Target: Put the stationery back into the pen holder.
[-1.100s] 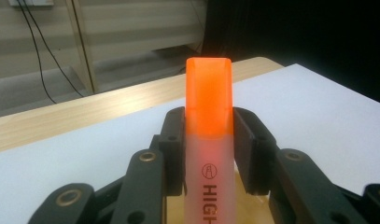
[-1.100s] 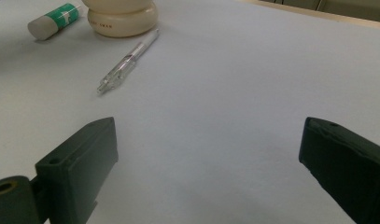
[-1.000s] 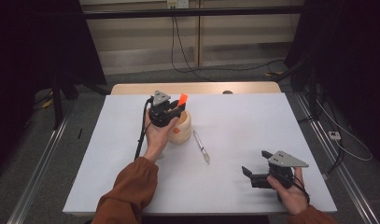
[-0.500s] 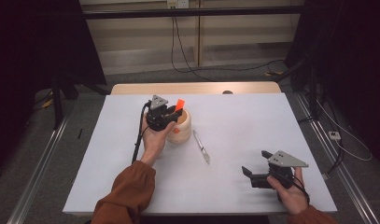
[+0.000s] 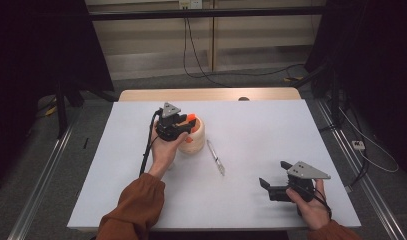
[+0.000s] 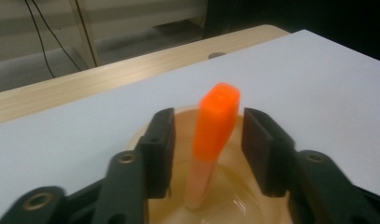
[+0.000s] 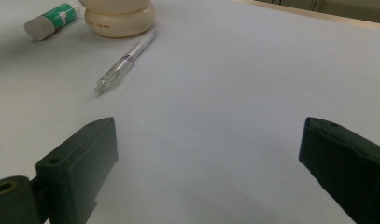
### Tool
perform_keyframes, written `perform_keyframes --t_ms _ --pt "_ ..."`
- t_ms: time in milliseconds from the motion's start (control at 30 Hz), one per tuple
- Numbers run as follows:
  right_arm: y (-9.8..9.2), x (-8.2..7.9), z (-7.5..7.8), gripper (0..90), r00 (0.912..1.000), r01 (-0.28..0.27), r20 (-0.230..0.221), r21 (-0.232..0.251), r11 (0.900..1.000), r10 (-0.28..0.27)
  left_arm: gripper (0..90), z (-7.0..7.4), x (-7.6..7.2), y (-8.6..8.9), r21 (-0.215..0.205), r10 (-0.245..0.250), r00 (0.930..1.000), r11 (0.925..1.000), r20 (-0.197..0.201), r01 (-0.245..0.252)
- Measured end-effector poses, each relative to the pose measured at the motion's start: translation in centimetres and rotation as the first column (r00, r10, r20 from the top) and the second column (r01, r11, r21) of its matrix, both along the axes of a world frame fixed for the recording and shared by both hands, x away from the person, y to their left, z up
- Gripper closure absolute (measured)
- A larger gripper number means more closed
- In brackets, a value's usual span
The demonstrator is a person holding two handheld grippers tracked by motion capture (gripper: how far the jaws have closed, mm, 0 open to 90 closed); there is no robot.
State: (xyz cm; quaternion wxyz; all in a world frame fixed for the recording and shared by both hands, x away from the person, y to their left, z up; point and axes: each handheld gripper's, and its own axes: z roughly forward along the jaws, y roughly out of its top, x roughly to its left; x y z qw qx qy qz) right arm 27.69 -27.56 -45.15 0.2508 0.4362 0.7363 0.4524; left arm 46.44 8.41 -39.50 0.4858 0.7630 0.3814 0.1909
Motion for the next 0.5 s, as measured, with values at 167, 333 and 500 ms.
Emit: perform_keyframes --t_ms 167,333,500 --pt "0.0 0.0 0.0 4.2 1.0 -0.002 0.002 -0.002 1.0 0.002 36.7 0.3 -0.1 0.2 -0.018 0.021 0.9998 0.9996 -0.004 -0.021" --pt "0.0 0.0 0.0 4.2 1.0 -0.003 0.001 -0.002 1.0 0.003 24.9 0.6 -0.1 0.6 -0.039 0.027 0.9996 0.9989 -0.012 -0.027" --pt "0.0 0.0 0.0 4.2 1.0 -0.002 0.0 -0.002 1.0 0.002 13.9 1.0 -0.2 1.1 -0.049 0.05 0.9983 0.9975 -0.028 -0.052"
